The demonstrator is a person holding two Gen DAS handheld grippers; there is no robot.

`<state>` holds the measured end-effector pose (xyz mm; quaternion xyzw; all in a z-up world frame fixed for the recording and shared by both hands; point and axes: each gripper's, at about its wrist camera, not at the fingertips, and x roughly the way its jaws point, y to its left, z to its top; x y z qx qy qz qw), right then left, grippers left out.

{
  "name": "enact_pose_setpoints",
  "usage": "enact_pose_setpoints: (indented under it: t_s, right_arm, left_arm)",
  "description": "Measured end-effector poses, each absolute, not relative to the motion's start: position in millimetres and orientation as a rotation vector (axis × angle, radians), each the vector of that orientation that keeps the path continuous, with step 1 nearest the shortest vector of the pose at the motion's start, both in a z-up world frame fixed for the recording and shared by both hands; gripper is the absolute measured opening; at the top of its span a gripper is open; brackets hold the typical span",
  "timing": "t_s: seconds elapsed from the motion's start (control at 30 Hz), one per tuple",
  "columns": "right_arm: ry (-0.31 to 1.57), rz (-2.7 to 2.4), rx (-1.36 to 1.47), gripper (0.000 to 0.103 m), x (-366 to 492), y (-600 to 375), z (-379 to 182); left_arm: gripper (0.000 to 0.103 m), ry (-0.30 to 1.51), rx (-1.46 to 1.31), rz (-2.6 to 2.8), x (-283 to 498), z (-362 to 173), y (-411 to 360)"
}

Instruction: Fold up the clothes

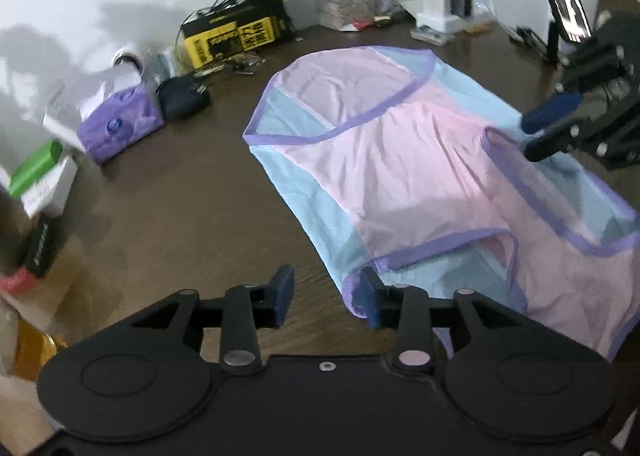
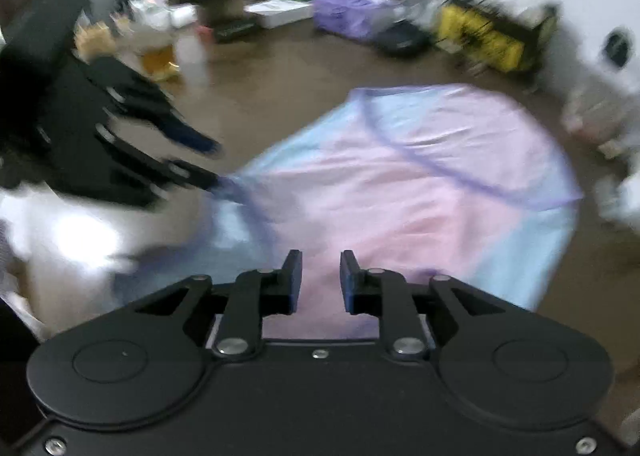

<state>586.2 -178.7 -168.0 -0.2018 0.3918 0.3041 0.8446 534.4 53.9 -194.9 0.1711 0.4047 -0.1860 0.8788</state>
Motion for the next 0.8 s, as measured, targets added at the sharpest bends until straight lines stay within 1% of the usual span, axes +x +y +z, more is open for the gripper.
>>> enact_pose_setpoints:
  t_s: [0.03,0.17,0.27,0.4,0.5,0.57,0.63,0.67,0.7,0.73,0.8]
  right_arm:
    - [0.837,0.597,-0.509,0.023,587.8,-185.2,-176.3]
    - [0.848,0.594,-0.599,0.022,595.6,-188.2,-190.8]
    - [0.818,0.621,-0.661,0.004,595.3,-185.3,-199.5]
    - [0.758,0.605,-0.604,0.004,577.0,-197.9,-186.8]
    - [0.722,0.560,-0.539,0.004,564.2,-209.3,-173.2]
    - [0.713,0.525,-0.497,0.004,560.5,-215.5,-166.5]
    - [0.710,0.507,-0.471,0.004,560.4,-218.6,-163.9]
    - [0.708,0.499,-0.458,0.004,561.1,-220.0,-163.6]
    - [0.706,0.496,-0.451,0.004,561.4,-221.2,-163.3]
    - [0.705,0.495,-0.447,0.004,561.6,-222.1,-163.2]
    - [0.704,0.489,-0.431,0.004,562.0,-225.5,-163.5]
  left_arm:
    - [0.036,0.839,0.354,-0.397,536.9,-192.2,50.2]
    - [0.036,0.792,0.358,-0.502,543.7,-178.8,17.1]
    - [0.036,0.764,0.386,-0.598,546.2,-178.4,-15.6]
    - [0.036,0.753,0.445,-0.735,549.4,-189.4,-65.0]
    - [0.036,0.772,0.522,-0.822,551.3,-207.0,-99.1]
    - [0.036,0.766,0.605,-0.821,548.8,-221.6,-116.8]
    - [0.037,0.741,0.632,-0.812,546.8,-228.2,-123.6]
    - [0.031,0.748,0.622,-0.807,547.7,-229.0,-124.1]
    - [0.009,0.768,0.600,-0.802,549.6,-229.3,-123.3]
    - [0.006,0.783,0.584,-0.800,551.2,-229.3,-121.8]
    - [0.006,0.802,0.552,-0.787,552.5,-229.8,-115.1]
